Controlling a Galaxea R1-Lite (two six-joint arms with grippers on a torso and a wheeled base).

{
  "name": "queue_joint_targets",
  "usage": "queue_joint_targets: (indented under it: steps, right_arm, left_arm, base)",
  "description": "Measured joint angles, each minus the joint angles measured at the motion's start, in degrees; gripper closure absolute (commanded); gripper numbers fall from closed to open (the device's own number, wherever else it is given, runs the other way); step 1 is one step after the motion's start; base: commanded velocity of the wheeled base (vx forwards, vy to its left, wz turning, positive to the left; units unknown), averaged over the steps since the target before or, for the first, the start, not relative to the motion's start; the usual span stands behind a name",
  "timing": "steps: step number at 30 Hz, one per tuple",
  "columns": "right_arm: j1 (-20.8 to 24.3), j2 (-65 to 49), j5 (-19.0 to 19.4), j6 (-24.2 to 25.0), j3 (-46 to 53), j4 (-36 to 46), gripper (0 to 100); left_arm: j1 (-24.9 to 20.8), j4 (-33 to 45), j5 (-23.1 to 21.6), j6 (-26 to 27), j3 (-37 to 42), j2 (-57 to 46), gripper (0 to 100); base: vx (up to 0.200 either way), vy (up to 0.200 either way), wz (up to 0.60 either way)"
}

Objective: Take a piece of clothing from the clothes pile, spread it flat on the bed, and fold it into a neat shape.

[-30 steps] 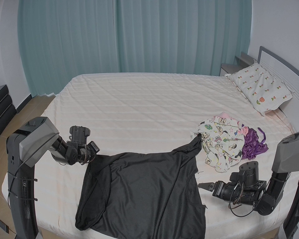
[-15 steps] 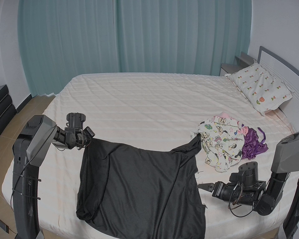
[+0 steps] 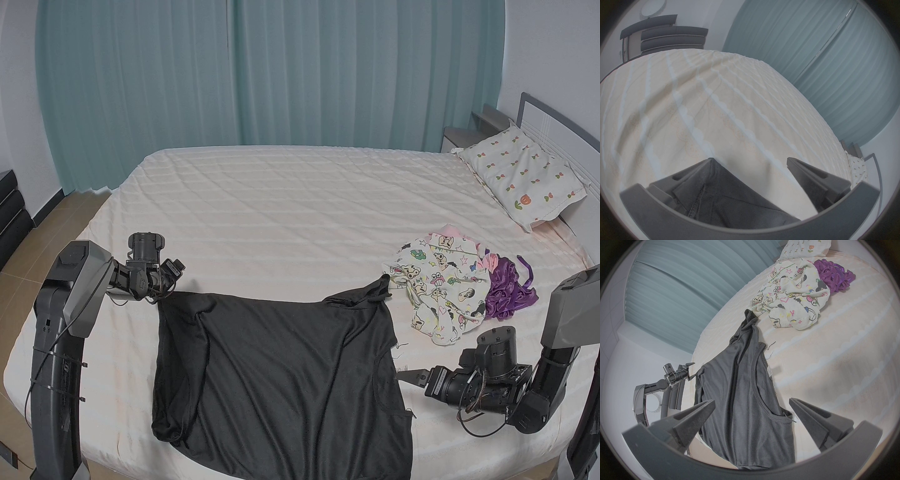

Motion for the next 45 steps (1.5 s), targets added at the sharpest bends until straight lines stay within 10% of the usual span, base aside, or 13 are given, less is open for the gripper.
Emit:
queue_joint_targets:
  steps: [17, 45]
  right_arm:
    - [0.06, 0.16, 0.05, 0.00, 0.40, -0.57, 0]
    - [0.06, 0.16, 0.13, 0.00, 0.66, -0.60, 0]
  left_arm:
    - [1.79, 0.73, -16.09, -7.07, 7.45, -10.50, 0]
    - [-2.45, -2.39, -18.86, 2.60, 34.49, -17.94, 0]
  base:
    - [0.000, 0.000, 0.00]
    - [0.000, 0.000, 0.00]
